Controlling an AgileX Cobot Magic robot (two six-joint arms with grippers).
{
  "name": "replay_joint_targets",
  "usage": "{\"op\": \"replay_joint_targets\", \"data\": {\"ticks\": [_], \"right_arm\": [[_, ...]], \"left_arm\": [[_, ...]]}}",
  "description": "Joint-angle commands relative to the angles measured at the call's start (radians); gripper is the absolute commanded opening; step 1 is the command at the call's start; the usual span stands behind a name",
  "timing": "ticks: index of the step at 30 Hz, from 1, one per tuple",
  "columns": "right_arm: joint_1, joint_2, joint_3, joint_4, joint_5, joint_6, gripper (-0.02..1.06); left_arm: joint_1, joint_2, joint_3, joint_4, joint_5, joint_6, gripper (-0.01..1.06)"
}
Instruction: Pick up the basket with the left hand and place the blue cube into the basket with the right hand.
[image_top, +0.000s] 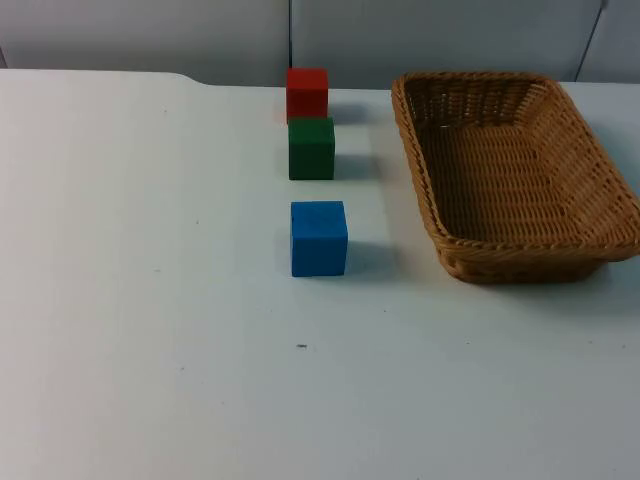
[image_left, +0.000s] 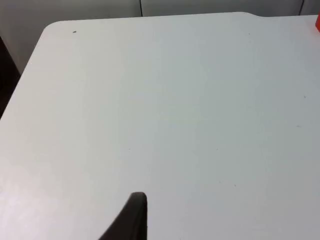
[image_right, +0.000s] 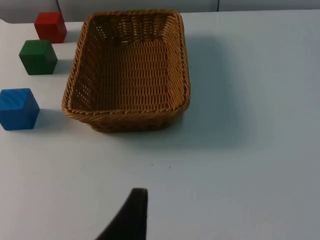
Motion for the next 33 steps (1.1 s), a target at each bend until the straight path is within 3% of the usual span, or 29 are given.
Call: {"op": "replay_joint_targets", "data": {"ticks": [1, 8, 16, 27, 33], "right_arm": [[-0.006, -0.002, 0.008, 0.001, -0.011, 0.001, 1.05], [-0.006, -0.002, 0.008, 0.001, -0.011, 0.001, 1.05], [-0.006, -0.002, 0.008, 0.001, -0.011, 0.001, 1.05], [-0.006, -0.002, 0.008, -0.021, -0.011, 0.029, 1.04], [-0.006, -0.002, 0.008, -0.031, -0.011, 0.051, 1.04]], "left_arm": [[-0.007, -0.004, 0.003, -0.019, -0.004, 0.000, 1.05], [-0.007, 0.031, -0.020, -0.113, -0.006, 0.000, 1.05], [-0.007, 0.215, -0.128, -0.183, -0.022, 0.000, 1.05], [-0.007, 0.559, -0.281, -0.474, -0.124, 0.184, 1.05], [-0.007, 0.783, -0.339, -0.688, -0.160, 0.367, 1.05]]}}
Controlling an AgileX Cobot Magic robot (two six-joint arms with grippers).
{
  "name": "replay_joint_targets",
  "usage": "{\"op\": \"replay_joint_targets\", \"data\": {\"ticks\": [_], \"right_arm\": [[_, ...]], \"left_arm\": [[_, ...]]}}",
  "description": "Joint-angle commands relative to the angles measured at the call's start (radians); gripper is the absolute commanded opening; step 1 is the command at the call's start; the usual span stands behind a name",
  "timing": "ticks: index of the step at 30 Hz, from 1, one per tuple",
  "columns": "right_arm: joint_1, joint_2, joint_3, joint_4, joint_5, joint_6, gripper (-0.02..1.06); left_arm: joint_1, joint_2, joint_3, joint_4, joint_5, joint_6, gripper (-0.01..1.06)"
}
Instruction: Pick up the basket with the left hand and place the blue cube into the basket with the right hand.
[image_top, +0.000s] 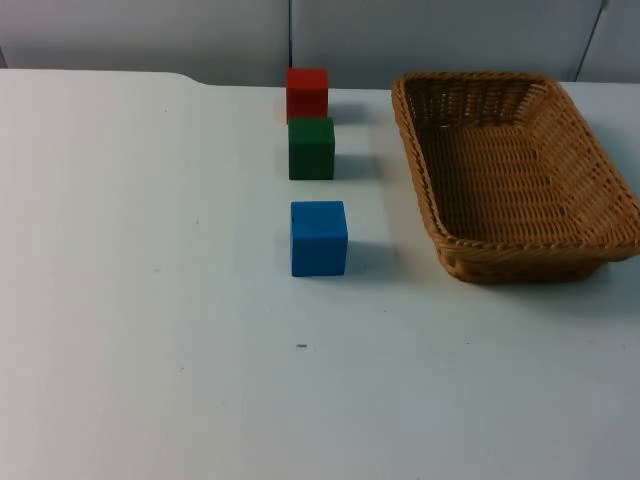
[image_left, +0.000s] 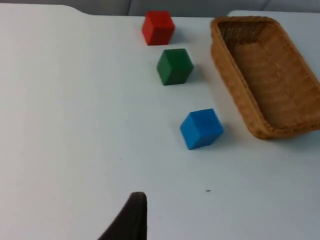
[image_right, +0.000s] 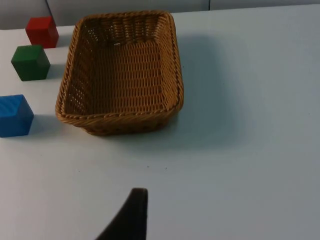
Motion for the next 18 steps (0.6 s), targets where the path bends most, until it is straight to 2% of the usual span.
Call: {"op": "replay_joint_targets", "data": {"ticks": [1, 8, 13, 14, 16, 17, 18], "right_arm": [[-0.006, -0.002, 0.008, -0.010, -0.011, 0.006, 1.04], [-0.006, -0.002, 0.008, -0.010, -0.011, -0.003, 1.04], [-0.006, -0.002, 0.008, -0.010, -0.011, -0.003, 1.04], [-0.006, -0.002, 0.008, -0.010, -0.011, -0.003, 1.04], [-0.006, -0.002, 0.008, -0.010, -0.011, -0.003, 1.04], [-0.006, -0.002, 0.008, -0.010, -0.011, -0.003, 1.04], [-0.006, -0.002, 0.008, -0.010, -0.011, -0.003, 1.04]], "left_arm": [[-0.007, 0.069, -0.025, -0.101, -0.009, 0.075, 1.05], [-0.007, 0.320, -0.095, -0.383, 0.009, 0.297, 1.05], [-0.028, 0.404, -0.131, -0.412, 0.000, 0.319, 1.05], [-0.046, 0.425, -0.145, -0.412, -0.008, 0.319, 1.05], [-0.134, 0.494, -0.179, -0.408, -0.060, 0.319, 1.05], [-0.134, 0.494, -0.179, -0.408, -0.060, 0.319, 1.05], [-0.169, 0.519, -0.193, -0.402, -0.088, 0.315, 1.05]]}}
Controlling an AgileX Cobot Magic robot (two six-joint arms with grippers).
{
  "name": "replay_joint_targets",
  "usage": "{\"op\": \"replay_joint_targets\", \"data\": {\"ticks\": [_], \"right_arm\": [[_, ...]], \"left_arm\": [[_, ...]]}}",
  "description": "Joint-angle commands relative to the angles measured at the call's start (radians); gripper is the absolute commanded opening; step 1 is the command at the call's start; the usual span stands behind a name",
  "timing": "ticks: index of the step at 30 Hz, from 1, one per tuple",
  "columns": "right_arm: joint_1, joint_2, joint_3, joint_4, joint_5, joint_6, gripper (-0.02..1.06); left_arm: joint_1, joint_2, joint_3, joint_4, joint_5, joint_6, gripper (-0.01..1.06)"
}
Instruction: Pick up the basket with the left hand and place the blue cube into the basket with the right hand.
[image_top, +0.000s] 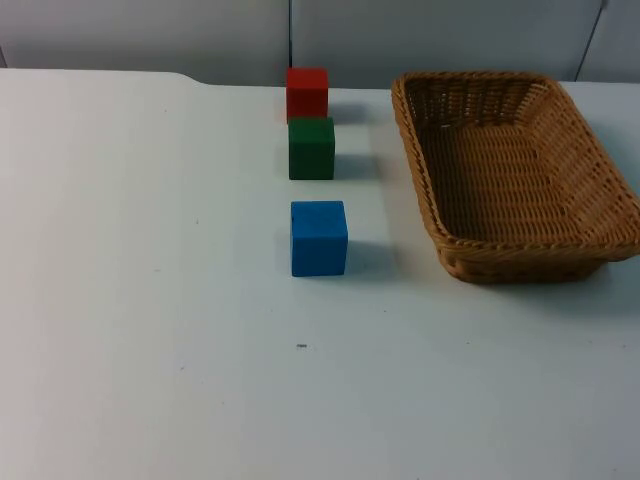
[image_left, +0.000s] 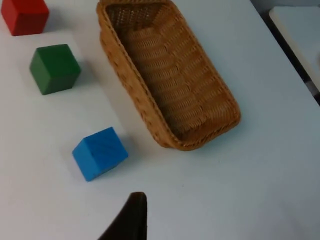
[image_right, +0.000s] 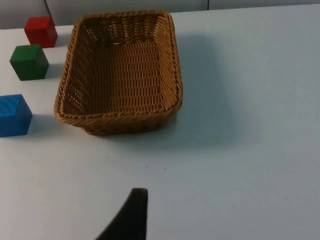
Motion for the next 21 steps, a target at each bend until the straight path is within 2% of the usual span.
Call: {"op": "replay_joint_targets", "data": {"ticks": [1, 7, 9, 12, 18, 21], "right_arm": [[-0.006, -0.002, 0.008, -0.007, -0.011, -0.005, 1.04], [-0.006, -0.002, 0.008, -0.007, -0.011, -0.005, 1.04], [-0.006, -0.002, 0.008, -0.007, -0.011, -0.005, 1.04], [-0.006, -0.002, 0.008, -0.007, -0.011, -0.005, 1.04], [-0.006, -0.002, 0.008, -0.007, -0.011, -0.005, 1.04], [-0.006, -0.002, 0.008, -0.007, -0.011, -0.005, 1.04]], "left_arm": [[-0.055, 0.041, -0.026, -0.013, -0.049, 0.003, 1.05], [-0.249, 0.255, -0.132, 0.000, -0.133, -0.049, 1.05], [-0.273, 0.291, -0.160, 0.000, -0.143, -0.055, 1.05], [-0.361, 0.429, -0.259, 0.002, -0.176, -0.094, 1.05], [-0.429, 0.570, -0.379, 0.014, -0.218, -0.167, 1.05], [-0.459, 0.666, -0.473, 0.062, -0.226, -0.252, 1.05]]}}
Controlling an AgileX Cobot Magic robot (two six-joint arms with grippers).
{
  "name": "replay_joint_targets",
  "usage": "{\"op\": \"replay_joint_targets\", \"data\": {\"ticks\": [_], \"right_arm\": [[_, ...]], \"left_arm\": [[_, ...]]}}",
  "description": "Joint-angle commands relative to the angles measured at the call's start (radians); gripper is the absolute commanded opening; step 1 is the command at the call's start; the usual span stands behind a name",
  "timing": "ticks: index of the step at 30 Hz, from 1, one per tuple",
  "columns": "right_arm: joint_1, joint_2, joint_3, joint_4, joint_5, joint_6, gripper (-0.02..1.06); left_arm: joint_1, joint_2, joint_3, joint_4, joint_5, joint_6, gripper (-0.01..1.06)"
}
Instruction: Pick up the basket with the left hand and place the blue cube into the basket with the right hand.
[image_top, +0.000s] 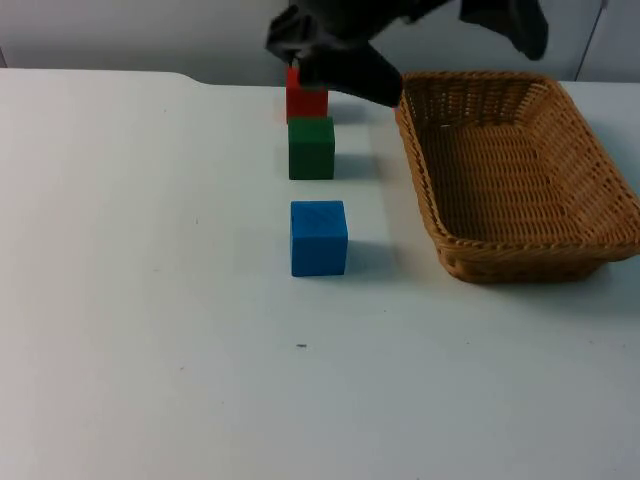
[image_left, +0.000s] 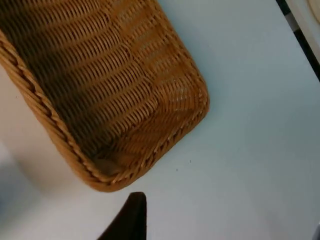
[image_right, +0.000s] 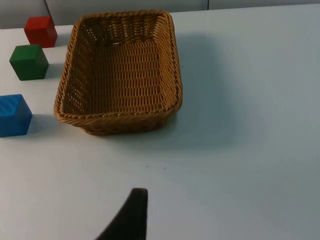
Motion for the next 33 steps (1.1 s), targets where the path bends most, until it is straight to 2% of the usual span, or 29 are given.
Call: {"op": "replay_joint_targets", "data": {"ticks": [1, 11, 17, 20, 28, 33], "right_arm": [[-0.006, -0.002, 0.008, -0.007, -0.011, -0.005, 1.04], [-0.003, -0.002, 0.008, -0.007, -0.011, -0.005, 1.04], [-0.003, -0.002, 0.008, -0.007, -0.011, -0.005, 1.04], [-0.003, -0.002, 0.008, -0.007, -0.011, -0.003, 1.04], [-0.003, -0.002, 0.008, -0.007, -0.011, -0.003, 1.04], [-0.003, -0.002, 0.008, -0.007, -0.011, -0.001, 1.04]], "left_arm": [[-0.024, 0.061, -0.073, 0.051, -0.013, -0.081, 1.05], [-0.100, 0.266, -0.293, 0.297, -0.006, -0.345, 1.05], [-0.119, 0.298, -0.308, 0.386, -0.056, -0.437, 1.05], [-0.129, 0.314, -0.308, 0.475, -0.084, -0.526, 1.05], [-0.129, 0.367, -0.312, 0.477, -0.081, -0.553, 1.05], [-0.133, 0.421, -0.374, 0.481, -0.045, -0.557, 1.05]]}}
